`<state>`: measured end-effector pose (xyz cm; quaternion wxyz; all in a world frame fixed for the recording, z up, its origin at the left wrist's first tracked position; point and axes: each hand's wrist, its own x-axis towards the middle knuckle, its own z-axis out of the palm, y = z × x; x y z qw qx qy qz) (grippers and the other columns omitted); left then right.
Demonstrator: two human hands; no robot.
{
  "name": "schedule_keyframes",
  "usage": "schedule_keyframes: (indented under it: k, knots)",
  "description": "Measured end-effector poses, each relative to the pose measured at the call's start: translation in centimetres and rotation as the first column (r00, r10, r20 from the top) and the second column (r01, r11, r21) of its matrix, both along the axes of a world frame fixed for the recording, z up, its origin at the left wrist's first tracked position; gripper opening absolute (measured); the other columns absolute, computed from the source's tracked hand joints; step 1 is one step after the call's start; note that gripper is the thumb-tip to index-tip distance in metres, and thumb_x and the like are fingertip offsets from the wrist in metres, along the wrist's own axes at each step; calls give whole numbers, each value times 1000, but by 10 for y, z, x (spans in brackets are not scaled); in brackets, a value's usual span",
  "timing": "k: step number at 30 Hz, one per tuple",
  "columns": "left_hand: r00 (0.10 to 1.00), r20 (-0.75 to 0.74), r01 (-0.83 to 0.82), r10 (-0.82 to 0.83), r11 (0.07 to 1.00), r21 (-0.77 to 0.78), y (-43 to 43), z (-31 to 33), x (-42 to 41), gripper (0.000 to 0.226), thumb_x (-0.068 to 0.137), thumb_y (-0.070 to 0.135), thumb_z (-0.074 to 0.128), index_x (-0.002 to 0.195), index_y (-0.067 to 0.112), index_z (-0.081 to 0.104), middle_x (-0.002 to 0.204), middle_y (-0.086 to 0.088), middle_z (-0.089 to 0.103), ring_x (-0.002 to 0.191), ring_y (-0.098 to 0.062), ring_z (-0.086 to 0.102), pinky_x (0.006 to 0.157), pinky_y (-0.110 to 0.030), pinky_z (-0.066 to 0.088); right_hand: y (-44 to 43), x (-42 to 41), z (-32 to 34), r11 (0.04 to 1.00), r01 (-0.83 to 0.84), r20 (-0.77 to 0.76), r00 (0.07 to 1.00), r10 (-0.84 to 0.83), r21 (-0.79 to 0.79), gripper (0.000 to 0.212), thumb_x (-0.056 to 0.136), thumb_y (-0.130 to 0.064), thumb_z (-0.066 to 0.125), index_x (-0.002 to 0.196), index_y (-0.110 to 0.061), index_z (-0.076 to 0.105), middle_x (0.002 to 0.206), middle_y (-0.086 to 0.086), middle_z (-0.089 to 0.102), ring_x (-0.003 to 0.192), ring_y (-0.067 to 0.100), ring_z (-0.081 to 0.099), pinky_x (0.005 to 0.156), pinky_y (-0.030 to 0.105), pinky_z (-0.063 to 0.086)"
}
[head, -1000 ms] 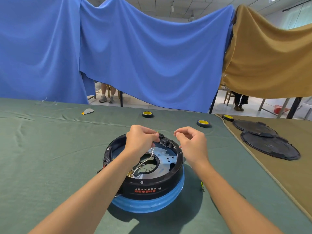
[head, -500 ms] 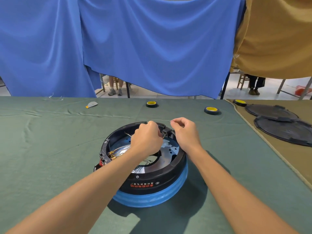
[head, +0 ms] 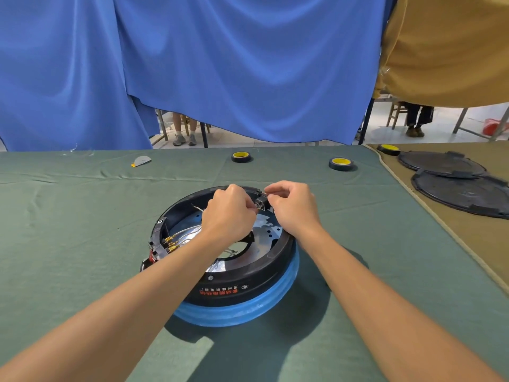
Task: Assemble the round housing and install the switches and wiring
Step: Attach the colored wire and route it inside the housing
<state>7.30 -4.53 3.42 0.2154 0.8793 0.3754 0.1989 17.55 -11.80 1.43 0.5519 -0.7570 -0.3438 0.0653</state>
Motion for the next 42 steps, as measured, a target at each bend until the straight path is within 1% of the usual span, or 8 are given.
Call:
schedule_keyframes:
  k: [5,11,15,19,26,30,36,42]
  knots:
    - [1000,11,5,-5,1000,7,-2,0,-2,13,92,14,63,97,15,75,93,-7,72,81,-27,69,79,-43,58,-1,-3,0,998,61,37,997,-60,-10,16,92,-11,60,95,-16,74,96,1,72,94,16,62,85,32,53]
    - [1000,3,4,-4,1000,21,-3,0,-3,14,92,16,63,98,15,75,94,-7,72,82,-27,68,81,-43,57,0,-2,0,997,72,61,996,-71,-15,16,92,-11,61,97,-16,75,94,0,72,86,11,63,69,17,48]
    - [1000,10,-7,7,999,37,-3,0,-2,15,92,14,62,99,14,75,92,-8,71,82,-27,67,80,-43,58,0,-3,0,997,77,54,996,-76,-14,16,91,-11,62,96,-16,76,94,0,73,86,11,63,72,20,49]
    - [1000,22,-3,2,999,39,-2,0,-1,14,92,14,64,99,15,76,93,-6,72,82,-25,66,79,-43,58,0,-3,-1,997,78,55,995,-77,-11,16,92,-10,61,97,-16,75,94,0,72,84,10,63,63,13,44]
    - [1000,5,-3,3,998,70,-2,0,1,14,92,15,63,98,16,76,89,-5,71,80,-23,66,72,-37,57,1,-3,-2,996,92,43,995,-92,-9,16,91,-11,62,92,-19,76,93,-1,73,85,10,63,76,24,51]
    - [1000,-15,-13,15,994,110,-3,-1,2,15,92,15,62,100,17,75,92,-5,71,82,-24,65,76,-40,57,0,-3,-1,996,90,42,995,-89,-8,16,91,-11,62,92,-19,76,93,-1,73,87,12,64,82,31,55]
    - [1000,7,-13,13,998,57,0,0,-2,15,92,15,63,98,18,76,92,-4,72,84,-24,66,79,-42,58,-2,-5,1,997,82,37,996,-81,-11,16,92,-10,61,96,-16,75,96,1,73,90,13,64,78,26,51]
    - [1000,-19,-1,3,994,106,-3,-1,0,17,92,16,62,101,19,75,93,-3,72,85,-22,66,74,-37,56,-2,-5,0,996,83,30,996,-83,-7,16,92,-10,61,96,-16,75,95,0,72,87,11,62,74,22,48]
